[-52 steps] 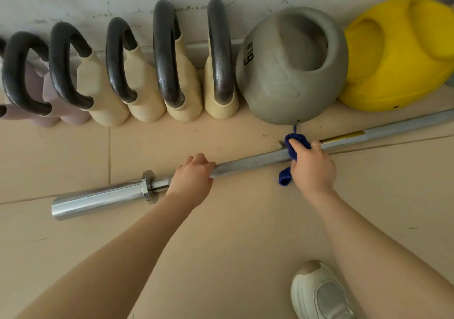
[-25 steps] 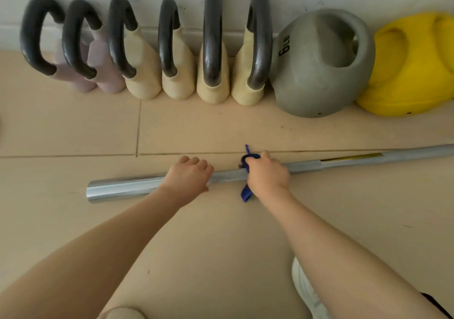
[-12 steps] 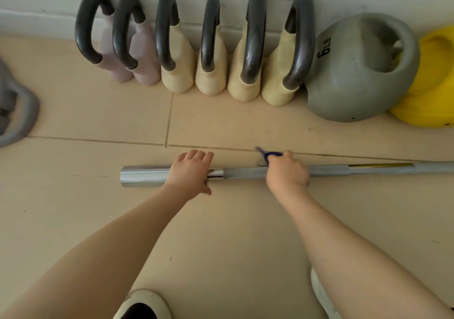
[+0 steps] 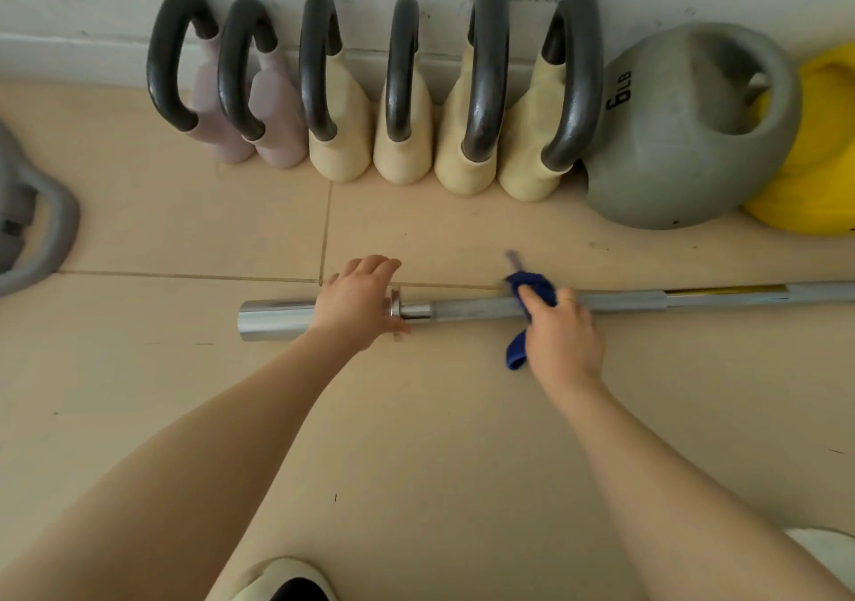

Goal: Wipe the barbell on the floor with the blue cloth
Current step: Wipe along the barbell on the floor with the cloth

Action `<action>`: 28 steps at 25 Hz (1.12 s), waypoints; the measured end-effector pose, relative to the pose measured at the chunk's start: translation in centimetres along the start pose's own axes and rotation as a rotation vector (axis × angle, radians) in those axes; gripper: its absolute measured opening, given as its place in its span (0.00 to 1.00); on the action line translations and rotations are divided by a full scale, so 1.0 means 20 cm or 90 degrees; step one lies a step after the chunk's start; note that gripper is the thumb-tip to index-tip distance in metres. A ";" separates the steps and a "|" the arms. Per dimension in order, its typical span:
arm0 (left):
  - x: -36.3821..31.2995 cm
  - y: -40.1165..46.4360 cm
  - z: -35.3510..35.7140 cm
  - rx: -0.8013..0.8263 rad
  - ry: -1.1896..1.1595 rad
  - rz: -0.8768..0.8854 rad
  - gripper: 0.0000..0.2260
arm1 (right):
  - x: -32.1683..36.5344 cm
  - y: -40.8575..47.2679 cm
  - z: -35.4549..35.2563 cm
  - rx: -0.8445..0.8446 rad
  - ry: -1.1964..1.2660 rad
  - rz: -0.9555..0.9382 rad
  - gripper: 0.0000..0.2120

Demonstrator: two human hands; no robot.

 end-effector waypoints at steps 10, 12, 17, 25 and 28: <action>-0.30 -0.08 0.12 -0.188 0.091 0.219 0.22 | 0.15 0.04 0.06 -0.022 0.030 -0.208 0.28; -0.30 -0.09 0.13 -0.179 0.122 0.200 0.23 | -0.11 0.16 0.03 -0.058 0.022 -0.023 0.26; -0.39 -0.04 0.11 -0.162 0.130 0.126 0.16 | -0.10 0.15 0.02 -0.018 0.045 -0.008 0.26; -0.60 0.13 0.25 0.006 0.023 0.125 0.19 | -0.60 0.26 -0.02 -0.039 -0.061 0.046 0.23; -0.66 0.15 0.28 -0.002 0.033 0.097 0.16 | -0.47 0.21 0.02 0.018 0.025 -0.055 0.23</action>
Point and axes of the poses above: each hand's wrist, its own y-axis towards the middle knuckle, its own z-axis out of the palm, x = y × z, the point moved 6 cm from there along y, towards the middle knuckle, and after that the axes turned 15 degrees about -x, right-handed, at the moved point
